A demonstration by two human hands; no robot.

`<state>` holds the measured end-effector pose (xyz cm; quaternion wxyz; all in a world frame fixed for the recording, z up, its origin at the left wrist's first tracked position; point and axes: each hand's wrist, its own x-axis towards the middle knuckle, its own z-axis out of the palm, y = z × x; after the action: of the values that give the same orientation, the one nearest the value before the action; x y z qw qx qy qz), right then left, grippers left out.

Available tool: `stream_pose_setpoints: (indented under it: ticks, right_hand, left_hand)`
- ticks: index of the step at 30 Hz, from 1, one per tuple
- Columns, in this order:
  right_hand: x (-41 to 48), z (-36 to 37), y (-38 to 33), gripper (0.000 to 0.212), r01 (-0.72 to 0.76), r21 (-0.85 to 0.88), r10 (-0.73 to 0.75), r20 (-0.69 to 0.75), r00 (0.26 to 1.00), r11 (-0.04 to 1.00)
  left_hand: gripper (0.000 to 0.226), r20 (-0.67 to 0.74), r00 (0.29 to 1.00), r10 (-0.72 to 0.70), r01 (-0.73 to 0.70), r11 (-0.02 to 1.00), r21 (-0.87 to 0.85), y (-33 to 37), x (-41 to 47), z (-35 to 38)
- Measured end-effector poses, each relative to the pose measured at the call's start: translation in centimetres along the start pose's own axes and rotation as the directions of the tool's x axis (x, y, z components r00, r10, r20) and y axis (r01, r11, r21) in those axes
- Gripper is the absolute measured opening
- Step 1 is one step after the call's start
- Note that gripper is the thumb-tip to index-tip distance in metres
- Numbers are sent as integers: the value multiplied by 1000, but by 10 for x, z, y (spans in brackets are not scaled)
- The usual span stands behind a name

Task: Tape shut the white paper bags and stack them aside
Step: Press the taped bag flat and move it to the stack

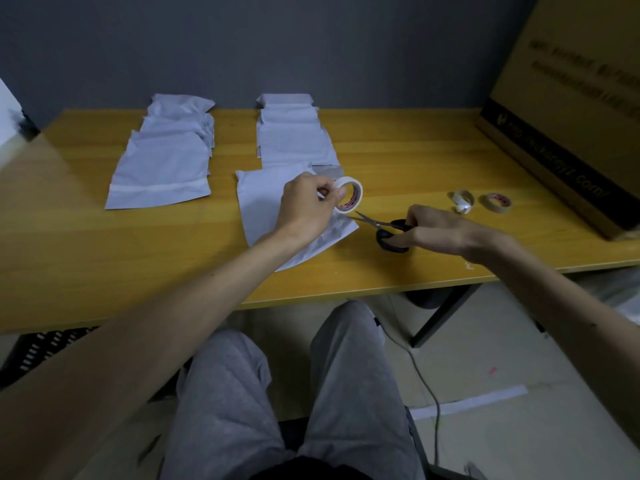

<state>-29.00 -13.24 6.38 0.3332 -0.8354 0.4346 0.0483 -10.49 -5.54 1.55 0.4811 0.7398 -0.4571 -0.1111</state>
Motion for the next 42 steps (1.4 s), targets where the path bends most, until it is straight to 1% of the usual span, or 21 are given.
stream_pose_setpoints:
  ticks: [4, 11, 22, 35, 42]
  right_hand:
    - [2, 7, -5, 40, 27, 25, -26, -26, 999, 999]
    - [9, 14, -8, 46, 58, -36, -62, -122, 991, 998]
    - [10, 15, -12, 41, 90, -116, -105, -133, 986, 989]
    - [8, 15, -14, 38, 109, -135, -127, -128, 984, 985]
    - [7, 13, -17, 31, 108, -124, -122, -111, 986, 986]
  left_hand:
    - [12, -11, 1000, 3, -3, 1000, -3, 1, 0, 0]
    - [15, -22, 1000, 4, -4, 1000, -20, -2, 0, -2]
    - [15, -9, 1000, 17, -17, 1000, 4, -2, 0, -2]
    - [14, -10, 1000, 16, -16, 1000, -1, -2, -1, -3]
    - [15, -5, 1000, 20, -20, 1000, 4, -2, 1, -2]
